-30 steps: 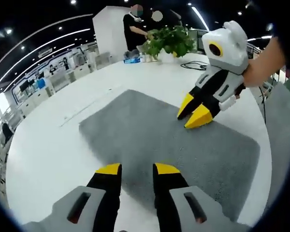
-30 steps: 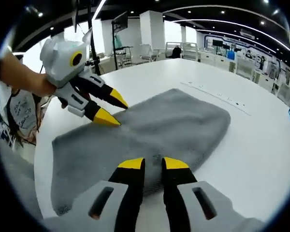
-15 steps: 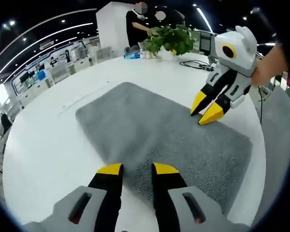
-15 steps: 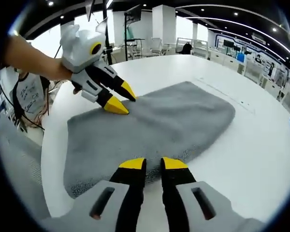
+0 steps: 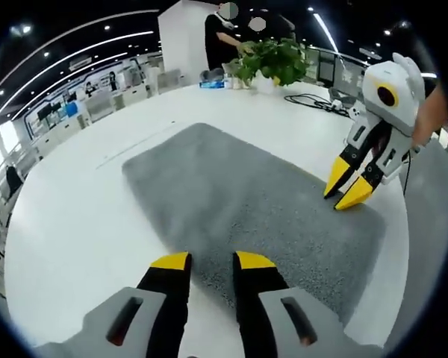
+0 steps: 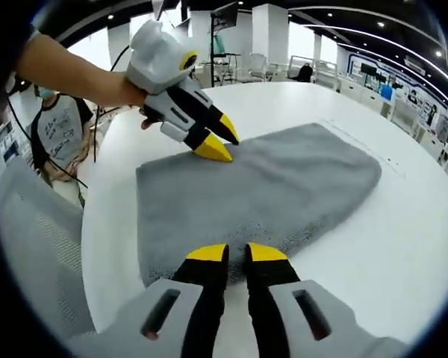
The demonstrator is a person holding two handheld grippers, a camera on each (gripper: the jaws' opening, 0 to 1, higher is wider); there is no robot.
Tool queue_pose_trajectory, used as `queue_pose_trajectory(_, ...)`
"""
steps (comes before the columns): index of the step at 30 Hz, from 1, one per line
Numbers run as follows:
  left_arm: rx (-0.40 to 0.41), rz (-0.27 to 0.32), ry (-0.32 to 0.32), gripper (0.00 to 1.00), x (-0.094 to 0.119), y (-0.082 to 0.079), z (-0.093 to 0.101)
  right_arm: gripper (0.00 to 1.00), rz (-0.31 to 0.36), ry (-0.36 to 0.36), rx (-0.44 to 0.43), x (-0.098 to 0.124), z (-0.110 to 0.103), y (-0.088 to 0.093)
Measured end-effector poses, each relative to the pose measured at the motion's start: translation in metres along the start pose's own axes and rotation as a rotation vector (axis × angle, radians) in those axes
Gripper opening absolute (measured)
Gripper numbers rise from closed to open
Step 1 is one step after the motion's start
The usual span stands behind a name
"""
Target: Fold the towel on the table until its edges align and the towel forms a compact rectangular stack.
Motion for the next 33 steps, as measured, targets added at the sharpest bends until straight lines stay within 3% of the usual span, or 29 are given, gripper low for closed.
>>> queue_pose_trajectory(5, 0.0, 0.021, 0.047, 0.24, 0.016, 0.001, 0.011, 0.01, 0.017, -0.028, -0.052, 0.004, -0.008, -0.007)
queue_pose_trajectory(8, 0.0, 0.02, 0.068, 0.24, 0.02, 0.006, 0.017, 0.02, -0.013, -0.044, -0.02, 0.001, -0.018, -0.001)
queue_pose_trajectory(12, -0.004, 0.019, 0.086, 0.24, 0.025, 0.011, 0.022, 0.04, 0.004, -0.052, -0.037, 0.003, -0.024, 0.003)
queue_pose_trajectory(19, -0.026, 0.025, 0.1, 0.24, 0.035, 0.021, 0.026, 0.06, -0.064, -0.08, 0.069, 0.011, -0.041, 0.019)
queue_pose_trajectory(33, -0.056, 0.011, 0.156, 0.24, 0.048, 0.039, 0.059, 0.06, -0.102, -0.051, 0.07, 0.024, -0.039, 0.032)
Point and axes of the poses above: the point that each gripper's makers call its tool centre point, and the gripper's own axes: x roughly backward along the fingers, z roughly to its right, y roughly out of its underside, the point moved 6 cm from there along x, roughly backward along the fingers, and after that the axes turned 6 degrees about -y, right-handed, at the moved point
